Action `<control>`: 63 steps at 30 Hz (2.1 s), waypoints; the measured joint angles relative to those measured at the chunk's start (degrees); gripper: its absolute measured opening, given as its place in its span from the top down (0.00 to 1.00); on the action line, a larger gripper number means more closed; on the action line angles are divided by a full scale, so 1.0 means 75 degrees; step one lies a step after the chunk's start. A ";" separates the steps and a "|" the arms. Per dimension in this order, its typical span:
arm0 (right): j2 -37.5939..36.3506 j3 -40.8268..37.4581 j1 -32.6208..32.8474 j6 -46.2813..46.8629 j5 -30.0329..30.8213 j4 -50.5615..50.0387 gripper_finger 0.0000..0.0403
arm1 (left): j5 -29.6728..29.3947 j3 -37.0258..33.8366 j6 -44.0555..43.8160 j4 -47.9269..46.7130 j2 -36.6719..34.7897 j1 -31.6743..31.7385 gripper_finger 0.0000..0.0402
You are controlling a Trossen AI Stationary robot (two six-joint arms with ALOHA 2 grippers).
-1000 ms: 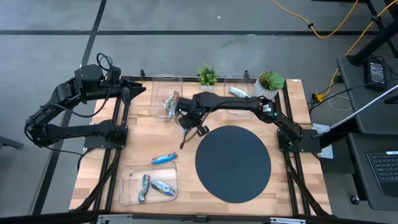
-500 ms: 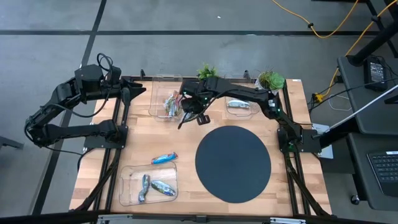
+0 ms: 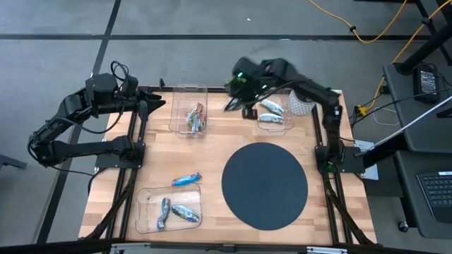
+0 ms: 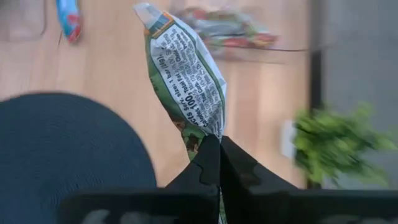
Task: Pick and place Granola Bars by type
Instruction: Put the yellow granola bar into the top right transparent bin
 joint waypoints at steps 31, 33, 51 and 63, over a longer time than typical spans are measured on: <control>-0.4174 -0.4293 -0.1945 0.1002 0.0357 0.1424 0.99 | -0.0072 -0.0003 -0.0009 -0.0177 0.0000 -0.0001 0.52; -0.4557 -0.5006 -0.1970 0.1192 0.0354 0.1973 0.99 | -0.0071 -0.0003 -0.0010 -0.0176 0.0000 -0.0002 0.52; -0.5522 -0.6362 -0.2570 0.1647 -0.0331 0.1454 0.99 | 0.0105 -0.0003 0.0058 -0.0178 0.0000 0.0000 0.52; -0.5462 -0.8169 -0.3172 0.2189 -0.1062 0.3428 0.99 | -0.0083 0.0000 -0.0012 -0.0176 0.0000 0.0000 0.52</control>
